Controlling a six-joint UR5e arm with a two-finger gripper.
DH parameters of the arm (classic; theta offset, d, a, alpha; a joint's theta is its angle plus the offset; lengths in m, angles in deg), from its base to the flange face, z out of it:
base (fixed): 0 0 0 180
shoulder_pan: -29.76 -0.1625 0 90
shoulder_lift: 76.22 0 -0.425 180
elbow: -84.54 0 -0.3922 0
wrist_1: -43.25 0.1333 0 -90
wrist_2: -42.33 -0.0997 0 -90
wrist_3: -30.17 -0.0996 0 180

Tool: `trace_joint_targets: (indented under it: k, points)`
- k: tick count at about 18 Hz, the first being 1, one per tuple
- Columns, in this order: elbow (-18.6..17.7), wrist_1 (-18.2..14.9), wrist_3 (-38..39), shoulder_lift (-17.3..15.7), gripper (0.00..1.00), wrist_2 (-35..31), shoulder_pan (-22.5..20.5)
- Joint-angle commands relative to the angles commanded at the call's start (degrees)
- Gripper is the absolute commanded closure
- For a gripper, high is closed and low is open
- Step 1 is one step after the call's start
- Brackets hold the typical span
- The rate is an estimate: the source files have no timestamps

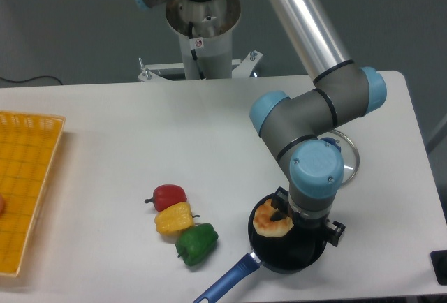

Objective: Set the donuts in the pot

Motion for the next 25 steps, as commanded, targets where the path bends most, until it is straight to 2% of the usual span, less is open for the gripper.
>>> trace_joint_targets:
  k: [7,9,13,16,25]
  points:
    - [-0.9,0.1,-0.2,-0.3,0.06,0.0,0.0]
    - [-2.5,0.2,-0.4,-1.4,0.05,0.0,0.0]
    - [-7.8,3.7,-0.4,-4.2,0.05,0.0,0.1]
    - [-9.9,3.7,-0.4,-5.8,0.04,-0.4,0.9]
    - [-9.8,3.7,-0.4,-6.7,0.01,-0.4,0.7]
